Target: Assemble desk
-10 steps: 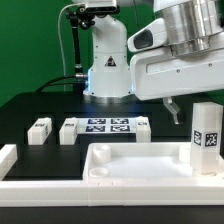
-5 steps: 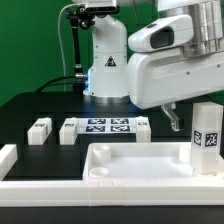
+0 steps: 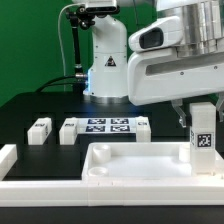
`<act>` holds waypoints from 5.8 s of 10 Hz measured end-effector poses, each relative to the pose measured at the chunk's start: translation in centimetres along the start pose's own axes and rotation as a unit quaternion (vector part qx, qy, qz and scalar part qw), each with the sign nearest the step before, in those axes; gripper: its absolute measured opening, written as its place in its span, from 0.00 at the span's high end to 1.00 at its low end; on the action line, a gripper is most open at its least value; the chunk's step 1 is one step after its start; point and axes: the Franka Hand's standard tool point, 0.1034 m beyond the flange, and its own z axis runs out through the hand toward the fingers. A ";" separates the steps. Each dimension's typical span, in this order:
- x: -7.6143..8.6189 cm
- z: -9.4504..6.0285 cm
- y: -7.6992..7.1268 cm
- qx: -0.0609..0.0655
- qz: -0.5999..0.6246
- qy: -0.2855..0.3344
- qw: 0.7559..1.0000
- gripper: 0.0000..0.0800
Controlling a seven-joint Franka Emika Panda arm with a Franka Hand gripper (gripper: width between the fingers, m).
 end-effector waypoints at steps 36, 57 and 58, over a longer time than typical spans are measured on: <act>0.3 -0.2 -0.4 0.008 0.289 0.006 0.957 0.23; 0.3 -0.1 -0.5 0.008 0.473 0.013 0.881 0.63; 0.3 -0.1 -0.6 0.010 0.496 0.012 0.868 0.63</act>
Offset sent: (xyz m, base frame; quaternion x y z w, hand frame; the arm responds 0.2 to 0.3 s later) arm 0.0257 0.0245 0.0008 0.0507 0.0239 0.4287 0.9017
